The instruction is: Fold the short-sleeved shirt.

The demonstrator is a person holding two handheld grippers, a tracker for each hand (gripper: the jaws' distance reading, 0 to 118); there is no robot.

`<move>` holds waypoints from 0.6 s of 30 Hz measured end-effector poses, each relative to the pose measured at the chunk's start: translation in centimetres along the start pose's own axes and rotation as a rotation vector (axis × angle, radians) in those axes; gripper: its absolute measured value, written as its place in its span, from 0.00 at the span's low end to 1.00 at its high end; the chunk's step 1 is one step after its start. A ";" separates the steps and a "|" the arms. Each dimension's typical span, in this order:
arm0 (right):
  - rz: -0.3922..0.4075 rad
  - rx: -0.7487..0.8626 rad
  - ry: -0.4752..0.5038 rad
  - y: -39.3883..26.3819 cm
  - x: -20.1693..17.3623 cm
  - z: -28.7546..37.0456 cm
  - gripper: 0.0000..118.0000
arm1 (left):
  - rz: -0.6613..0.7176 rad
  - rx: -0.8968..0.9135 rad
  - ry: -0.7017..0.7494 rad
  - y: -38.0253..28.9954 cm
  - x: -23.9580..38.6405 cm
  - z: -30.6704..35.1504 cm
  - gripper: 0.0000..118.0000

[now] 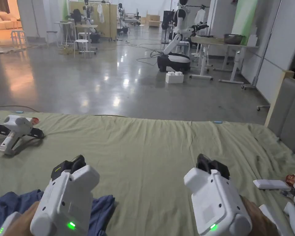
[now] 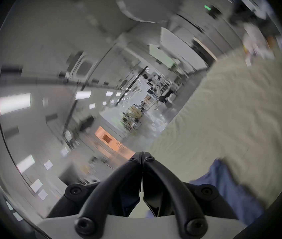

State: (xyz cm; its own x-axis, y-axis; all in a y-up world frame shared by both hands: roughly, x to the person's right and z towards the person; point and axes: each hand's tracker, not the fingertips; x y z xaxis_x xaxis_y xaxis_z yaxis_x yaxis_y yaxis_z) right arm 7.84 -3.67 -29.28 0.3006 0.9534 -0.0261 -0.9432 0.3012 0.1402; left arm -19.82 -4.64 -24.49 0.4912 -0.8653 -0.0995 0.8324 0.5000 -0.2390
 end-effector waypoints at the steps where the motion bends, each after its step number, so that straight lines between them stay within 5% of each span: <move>1: 0.076 0.007 -0.004 0.0 -0.3 0.2 0.00 | -0.080 0.014 0.013 -0.1 0.2 0.0 0.00; 2: 0.089 0.008 0.007 0.0 -0.3 0.2 0.00 | -0.132 0.026 0.013 -0.3 0.2 0.0 0.00; 4: -0.012 0.005 0.029 0.1 0.3 0.5 0.00 | -0.163 0.048 0.005 -0.4 0.1 0.1 0.00; 6: -0.027 -0.005 0.020 0.4 0.3 0.8 0.00 | -0.093 0.045 -0.002 -0.3 -0.4 0.3 0.00; 7: -0.096 -0.017 0.021 0.6 0.4 0.9 0.00 | -0.011 0.035 -0.006 -0.1 -0.7 0.4 0.00; 14: -0.870 -0.179 0.055 -0.3 2.3 -0.1 0.00 | 0.747 -0.070 -0.034 -1.2 -3.0 -0.2 0.00; 16: -1.030 -0.209 0.070 -0.9 2.2 -0.5 0.00 | 0.841 -0.051 -0.062 -1.6 -3.1 -0.2 0.00; 18: -1.101 -0.209 0.072 -1.1 2.1 -0.6 0.00 | 0.869 -0.040 -0.072 -1.5 -2.7 -0.3 0.00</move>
State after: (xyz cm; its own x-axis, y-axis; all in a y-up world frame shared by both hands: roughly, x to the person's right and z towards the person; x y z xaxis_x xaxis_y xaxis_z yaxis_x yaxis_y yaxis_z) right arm 9.46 -2.01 -30.14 0.9825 0.1625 -0.0914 -0.1757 0.9708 -0.1633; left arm -22.49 -3.09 -24.12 0.9640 -0.1733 -0.2015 0.1467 0.9792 -0.1405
